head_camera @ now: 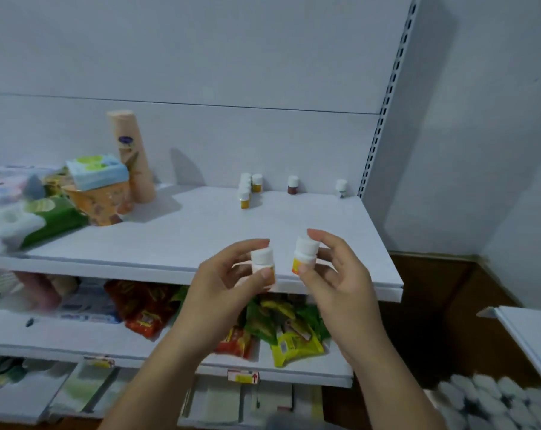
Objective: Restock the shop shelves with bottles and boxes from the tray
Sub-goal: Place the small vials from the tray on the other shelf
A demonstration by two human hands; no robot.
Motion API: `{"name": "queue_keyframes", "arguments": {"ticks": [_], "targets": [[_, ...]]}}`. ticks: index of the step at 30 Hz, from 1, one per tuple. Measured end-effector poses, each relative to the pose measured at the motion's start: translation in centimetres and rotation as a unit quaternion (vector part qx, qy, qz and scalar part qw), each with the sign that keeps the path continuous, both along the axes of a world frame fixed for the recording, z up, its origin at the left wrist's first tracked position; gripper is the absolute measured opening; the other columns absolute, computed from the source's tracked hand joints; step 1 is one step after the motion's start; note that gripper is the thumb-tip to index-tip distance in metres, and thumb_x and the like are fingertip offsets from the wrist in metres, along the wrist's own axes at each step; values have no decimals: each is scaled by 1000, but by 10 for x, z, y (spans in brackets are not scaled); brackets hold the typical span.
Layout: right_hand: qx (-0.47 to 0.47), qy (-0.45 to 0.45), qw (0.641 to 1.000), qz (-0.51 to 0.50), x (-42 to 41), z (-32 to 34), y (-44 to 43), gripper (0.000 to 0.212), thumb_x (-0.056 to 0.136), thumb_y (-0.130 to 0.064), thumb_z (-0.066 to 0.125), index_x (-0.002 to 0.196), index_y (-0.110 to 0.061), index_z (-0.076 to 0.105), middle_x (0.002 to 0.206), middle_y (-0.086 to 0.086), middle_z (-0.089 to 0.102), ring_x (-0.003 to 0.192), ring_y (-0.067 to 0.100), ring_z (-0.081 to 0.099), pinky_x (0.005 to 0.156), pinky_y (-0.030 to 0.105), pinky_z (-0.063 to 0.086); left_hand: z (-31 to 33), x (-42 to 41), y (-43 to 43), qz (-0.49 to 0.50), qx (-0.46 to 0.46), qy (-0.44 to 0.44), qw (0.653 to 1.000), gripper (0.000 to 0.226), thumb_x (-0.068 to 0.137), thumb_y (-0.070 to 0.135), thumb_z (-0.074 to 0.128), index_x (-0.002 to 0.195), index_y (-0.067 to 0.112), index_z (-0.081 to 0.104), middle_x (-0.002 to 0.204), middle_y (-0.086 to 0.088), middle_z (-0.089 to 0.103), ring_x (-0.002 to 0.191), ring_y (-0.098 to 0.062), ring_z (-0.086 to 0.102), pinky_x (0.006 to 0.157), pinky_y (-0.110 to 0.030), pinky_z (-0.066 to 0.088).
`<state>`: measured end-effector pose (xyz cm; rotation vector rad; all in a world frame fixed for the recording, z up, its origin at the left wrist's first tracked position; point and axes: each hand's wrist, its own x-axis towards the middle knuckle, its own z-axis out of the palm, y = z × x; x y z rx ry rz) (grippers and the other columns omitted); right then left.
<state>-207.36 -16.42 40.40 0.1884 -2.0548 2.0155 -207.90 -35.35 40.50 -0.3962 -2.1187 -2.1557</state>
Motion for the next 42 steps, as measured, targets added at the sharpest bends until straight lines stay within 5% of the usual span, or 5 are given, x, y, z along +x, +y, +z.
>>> {"name": "queue_keyframes", "arguments": {"ticks": [14,21,31,38,42], "targets": [[184,-43,977,-94,-274,-36,-47,21,100,-23,68,116,-35,64,106,-13,73,95,5,70,87,27,56,-1,-243,-39,71,-280,99,952,33,83,37,86,112,36,70,108,21,71,95,5,62,77,-10,43],[224,-92,966,-89,-329,-44,-49,26,102,-18,62,128,-20,60,110,-1,69,95,14,64,84,26,47,25,-329,-18,74,-439,107,889,35,80,44,81,112,34,69,106,17,72,103,-13,64,94,-39,52],[210,-92,967,-110,-330,-57,-42,17,100,-14,62,116,-20,62,109,0,69,98,18,64,73,18,43,10,-359,-6,65,-601,102,790,42,68,41,85,109,41,75,110,10,63,113,-22,47,87,-36,38],[211,-93,968,-104,-336,-57,-43,22,97,-8,62,117,-18,62,106,-1,68,94,17,62,69,14,41,5,-361,-9,65,-596,115,792,59,73,43,88,128,35,68,135,4,58,129,-25,44,101,-37,40],[209,-93,969,-97,-340,-56,-43,27,100,-14,61,126,-17,62,115,-1,67,101,16,61,84,23,43,1,-354,-23,67,-465,98,877,59,75,43,85,130,36,64,131,7,57,124,-21,50,97,-38,47]]}}
